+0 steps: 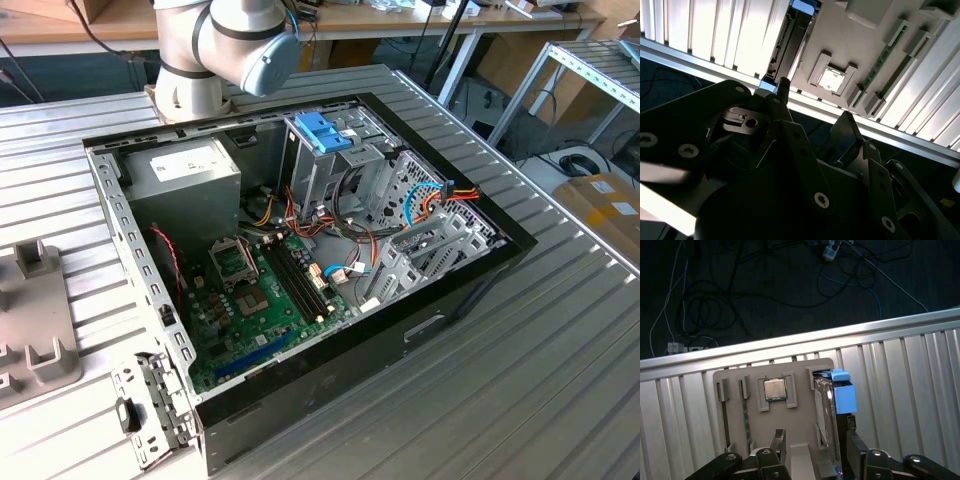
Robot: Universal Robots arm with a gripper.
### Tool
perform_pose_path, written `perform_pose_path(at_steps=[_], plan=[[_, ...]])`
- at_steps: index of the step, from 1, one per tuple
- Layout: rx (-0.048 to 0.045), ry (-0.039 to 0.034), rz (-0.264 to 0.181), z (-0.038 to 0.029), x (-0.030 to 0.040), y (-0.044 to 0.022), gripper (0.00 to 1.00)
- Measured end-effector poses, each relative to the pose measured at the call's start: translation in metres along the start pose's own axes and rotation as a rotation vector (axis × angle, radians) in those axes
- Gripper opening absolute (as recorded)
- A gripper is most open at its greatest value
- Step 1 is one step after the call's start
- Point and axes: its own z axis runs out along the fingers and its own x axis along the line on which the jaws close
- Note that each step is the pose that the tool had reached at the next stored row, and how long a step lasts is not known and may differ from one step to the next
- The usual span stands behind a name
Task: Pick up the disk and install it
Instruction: 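Pick up the disk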
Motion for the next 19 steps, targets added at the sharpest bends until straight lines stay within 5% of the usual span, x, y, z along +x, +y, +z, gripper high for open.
perform_pose_path(at_steps=[19], plan=[[0.0000, 0.0000, 0.000, 0.0057, -0.0075, 0.0039, 0.60]])
